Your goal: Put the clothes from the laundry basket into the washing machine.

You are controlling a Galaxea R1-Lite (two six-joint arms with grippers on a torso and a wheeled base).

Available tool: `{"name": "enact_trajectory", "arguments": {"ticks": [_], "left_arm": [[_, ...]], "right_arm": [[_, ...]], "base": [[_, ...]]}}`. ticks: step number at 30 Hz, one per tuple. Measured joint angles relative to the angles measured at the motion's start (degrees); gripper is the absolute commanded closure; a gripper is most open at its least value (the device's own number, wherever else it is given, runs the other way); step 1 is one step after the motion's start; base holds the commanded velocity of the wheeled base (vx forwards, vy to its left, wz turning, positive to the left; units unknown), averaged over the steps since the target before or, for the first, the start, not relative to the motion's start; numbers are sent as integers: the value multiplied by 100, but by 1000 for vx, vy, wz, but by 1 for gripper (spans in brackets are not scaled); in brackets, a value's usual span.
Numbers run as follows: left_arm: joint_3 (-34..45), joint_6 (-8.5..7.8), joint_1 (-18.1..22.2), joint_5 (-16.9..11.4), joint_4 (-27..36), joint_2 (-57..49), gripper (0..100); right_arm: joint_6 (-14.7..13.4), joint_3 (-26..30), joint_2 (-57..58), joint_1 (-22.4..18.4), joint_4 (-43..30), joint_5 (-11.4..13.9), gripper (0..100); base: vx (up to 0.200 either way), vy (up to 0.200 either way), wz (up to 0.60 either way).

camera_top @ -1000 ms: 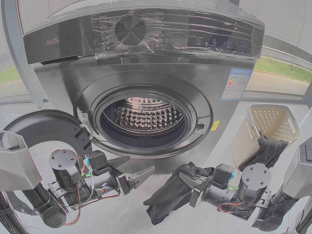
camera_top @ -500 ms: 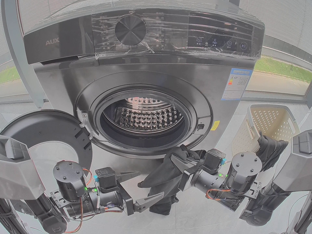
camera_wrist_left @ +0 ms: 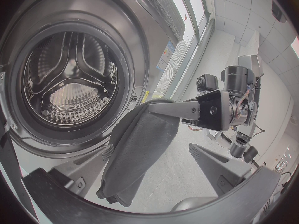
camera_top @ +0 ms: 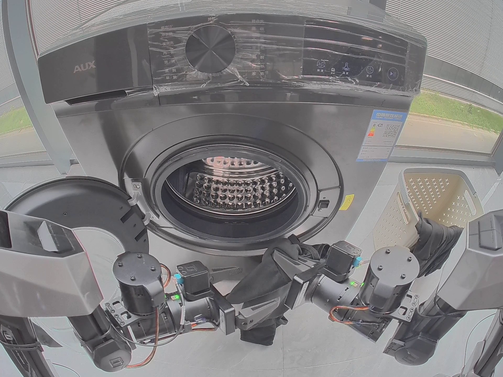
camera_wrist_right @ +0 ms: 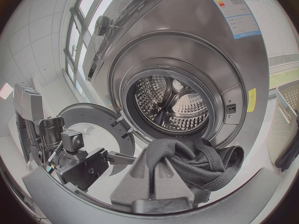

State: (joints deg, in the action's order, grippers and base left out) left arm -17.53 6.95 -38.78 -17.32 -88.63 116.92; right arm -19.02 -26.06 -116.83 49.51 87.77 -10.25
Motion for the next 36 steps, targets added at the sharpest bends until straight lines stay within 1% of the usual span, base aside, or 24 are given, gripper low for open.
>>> {"name": "enact_trajectory", "arguments": {"ticks": [7,10,12,13,15,18,24,30,31,36], "left_arm": [[-262,-94,-17,24,0,323,0],[-421,-99,-46,118,-2,425,0],[-553,-85,-57,304,-2,483,0],[-595,-77,-57,354,-5,499,100],[-695,-55,-69,427,-5,533,100],[-777,-39,-69,449,-5,563,100],[-783,-41,-77,449,-5,560,100],[-749,-46,-113,558,-6,540,100],[-744,-46,-116,561,-5,529,100],[-706,-46,-118,600,-6,394,100]], "right_arm": [[-9,18,-15,27,0,-4,100],[-11,29,-17,30,4,-4,100],[-22,44,-17,35,9,-9,100],[-28,51,-17,38,9,-9,100],[-35,57,-17,35,13,-12,100],[-41,62,-26,44,37,-12,100],[-60,57,-94,57,77,-12,100],[-112,35,-141,90,80,-12,100],[-112,44,-144,90,80,-11,0],[-137,90,-150,126,90,-12,0]], "base": [[0,0,0],[0,0,0],[0,0,0],[0,0,0],[0,0,0],[0,0,0],[0,0,0],[0,0,0],[0,0,0],[0,0,0]]}}
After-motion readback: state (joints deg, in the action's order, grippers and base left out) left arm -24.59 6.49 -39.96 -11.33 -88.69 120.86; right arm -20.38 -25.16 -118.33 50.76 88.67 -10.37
